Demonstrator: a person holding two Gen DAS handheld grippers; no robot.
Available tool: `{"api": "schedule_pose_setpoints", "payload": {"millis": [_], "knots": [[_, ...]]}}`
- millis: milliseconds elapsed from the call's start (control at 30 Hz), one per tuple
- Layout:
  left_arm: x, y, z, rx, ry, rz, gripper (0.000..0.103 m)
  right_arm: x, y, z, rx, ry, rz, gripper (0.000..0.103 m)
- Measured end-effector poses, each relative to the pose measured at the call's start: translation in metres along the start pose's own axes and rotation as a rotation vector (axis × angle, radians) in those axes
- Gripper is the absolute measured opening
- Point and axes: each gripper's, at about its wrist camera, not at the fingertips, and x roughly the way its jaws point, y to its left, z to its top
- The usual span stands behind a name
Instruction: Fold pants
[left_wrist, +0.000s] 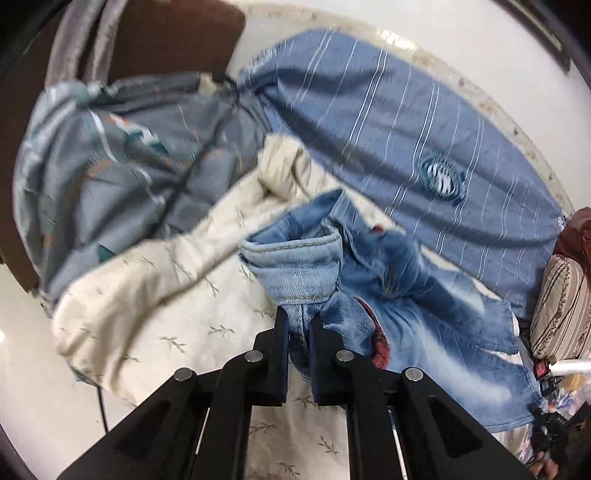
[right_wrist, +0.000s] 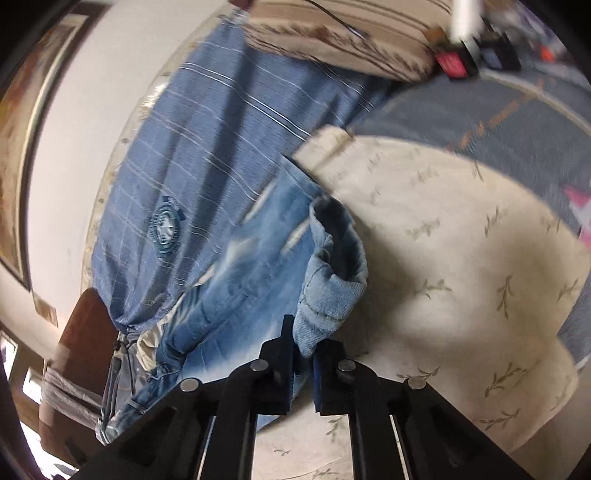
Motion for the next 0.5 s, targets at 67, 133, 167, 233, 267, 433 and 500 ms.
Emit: {"api": "schedule_pose_setpoints", "payload": {"millis": [67, 133, 167, 233, 267, 433, 500], "knots": [[-0.009, 0.001, -0.007, 0.003, -0.021, 0.014, 0.009, -0.01, 0.009, 0.001, -0.044, -0.02, -0.013, 0.007], [-0.002, 0.008, -0.018, -0.023, 0.033, 0.035, 0.009, -0.008, 0.008, 0.0, -0.057, 0.014, -0.042, 0.008], [0.009, 0.013, -0.024, -0.037, 0.079, 0.055, 0.01, -0.001, 0.0, -0.001, -0.041, 0.061, -0.081, 0.009], [0.029, 0.027, -0.036, -0.09, 0.173, 0.097, 0.016, 0.017, -0.02, -0.003, 0.051, 0.179, -0.192, 0.012], [0.037, 0.033, -0.038, -0.115, 0.219, 0.125, 0.018, 0.019, -0.024, -0.002, 0.072, 0.194, -0.228, 0.017], [0.009, 0.035, -0.02, -0.127, 0.099, 0.151, 0.036, -0.014, -0.019, 0.003, 0.09, 0.053, -0.289, 0.074], [-0.008, 0.029, -0.012, -0.117, 0.009, 0.176, 0.055, -0.028, -0.01, 0.006, 0.078, 0.0, -0.263, 0.074]]}}
